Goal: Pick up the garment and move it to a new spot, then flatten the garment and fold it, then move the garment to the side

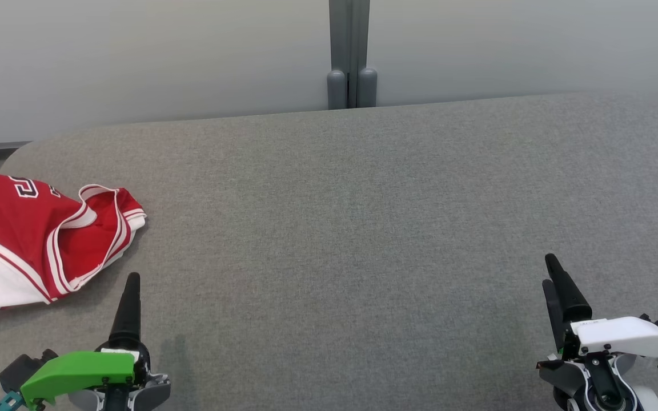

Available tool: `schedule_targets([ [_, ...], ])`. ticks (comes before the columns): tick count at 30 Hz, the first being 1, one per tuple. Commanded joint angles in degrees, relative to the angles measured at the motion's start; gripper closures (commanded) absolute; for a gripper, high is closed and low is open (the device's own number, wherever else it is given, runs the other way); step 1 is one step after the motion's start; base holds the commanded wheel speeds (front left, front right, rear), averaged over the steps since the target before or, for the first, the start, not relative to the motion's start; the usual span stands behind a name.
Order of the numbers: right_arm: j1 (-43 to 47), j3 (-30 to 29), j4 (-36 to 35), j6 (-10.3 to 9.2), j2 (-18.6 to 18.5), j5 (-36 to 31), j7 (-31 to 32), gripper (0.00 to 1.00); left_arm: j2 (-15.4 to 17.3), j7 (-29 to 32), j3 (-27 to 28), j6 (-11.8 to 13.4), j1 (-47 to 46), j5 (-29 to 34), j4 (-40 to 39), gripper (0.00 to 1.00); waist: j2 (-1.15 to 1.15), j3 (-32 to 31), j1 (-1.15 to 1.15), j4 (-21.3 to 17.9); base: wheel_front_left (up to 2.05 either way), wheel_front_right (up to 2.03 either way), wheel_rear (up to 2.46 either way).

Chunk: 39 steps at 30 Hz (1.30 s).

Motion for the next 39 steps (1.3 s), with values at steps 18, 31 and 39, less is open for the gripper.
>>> schedule_targets([
  [18,-1.15,1.48,-3.62,0.02,-0.42,-24.62,-4.46,0.00,1.12,-4.42,-4.25,2.39,-0.58,26.16,-3.06,0.00,0.00,0.17,0.00,0.15,0.00,0.00,0.00],
  [31,-1.21,2.42,-3.35,0.03,-0.50,-36.22,-6.95,0.00,1.73,-6.89,-6.11,3.85,-0.16,37.70,-2.45,0.00,0.00,0.14,0.00,0.06,0.00,0.00,0.00],
  [39,-1.31,3.07,-3.05,0.03,-0.54,-42.43,-8.39,0.00,1.79,-8.36,-6.54,4.95,0.00,43.32,-2.14,0.00,0.00,0.07,0.00,0.05,0.00,0.00,0.00],
])
